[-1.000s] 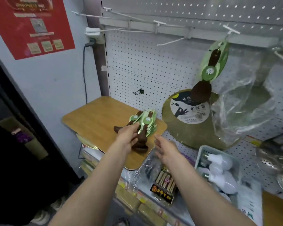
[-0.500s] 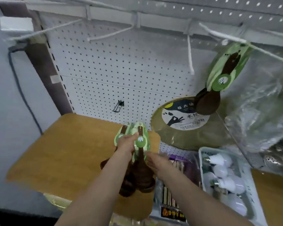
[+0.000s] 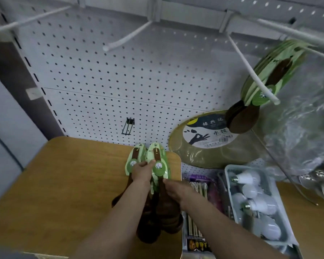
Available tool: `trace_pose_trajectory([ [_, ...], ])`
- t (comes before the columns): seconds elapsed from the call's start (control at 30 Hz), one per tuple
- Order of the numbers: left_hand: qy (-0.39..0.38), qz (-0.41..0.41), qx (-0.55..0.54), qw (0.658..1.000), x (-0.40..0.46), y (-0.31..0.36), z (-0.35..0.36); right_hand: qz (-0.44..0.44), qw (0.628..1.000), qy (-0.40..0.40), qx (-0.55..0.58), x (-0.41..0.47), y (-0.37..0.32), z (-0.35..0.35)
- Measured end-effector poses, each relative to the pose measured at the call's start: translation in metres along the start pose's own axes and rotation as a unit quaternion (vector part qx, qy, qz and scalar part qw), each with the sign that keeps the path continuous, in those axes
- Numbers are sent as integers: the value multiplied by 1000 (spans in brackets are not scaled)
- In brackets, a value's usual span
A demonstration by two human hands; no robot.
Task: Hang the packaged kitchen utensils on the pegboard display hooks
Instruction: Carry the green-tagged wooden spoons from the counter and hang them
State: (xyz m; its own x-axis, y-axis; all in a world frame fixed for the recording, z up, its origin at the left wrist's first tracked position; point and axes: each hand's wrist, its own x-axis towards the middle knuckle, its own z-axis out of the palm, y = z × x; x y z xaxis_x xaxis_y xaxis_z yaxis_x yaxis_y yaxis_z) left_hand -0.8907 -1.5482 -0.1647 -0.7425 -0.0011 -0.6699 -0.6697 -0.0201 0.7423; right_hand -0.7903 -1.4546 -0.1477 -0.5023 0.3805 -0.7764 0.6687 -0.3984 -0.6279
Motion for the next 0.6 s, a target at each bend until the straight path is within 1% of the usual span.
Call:
trace_pose_trajectory([
  [0.3, -8, -16, -15, 1000, 6, -3, 0, 5, 1000, 0, -9, 2, -5, -2],
  [0.5, -18, 16, -52, 998, 8, 1, 0, -20, 1000, -9, -5, 6, -4, 0],
  [0.6, -31, 14, -68, 997, 2, 4, 0, -29, 1000, -9, -3, 3, -6, 0],
])
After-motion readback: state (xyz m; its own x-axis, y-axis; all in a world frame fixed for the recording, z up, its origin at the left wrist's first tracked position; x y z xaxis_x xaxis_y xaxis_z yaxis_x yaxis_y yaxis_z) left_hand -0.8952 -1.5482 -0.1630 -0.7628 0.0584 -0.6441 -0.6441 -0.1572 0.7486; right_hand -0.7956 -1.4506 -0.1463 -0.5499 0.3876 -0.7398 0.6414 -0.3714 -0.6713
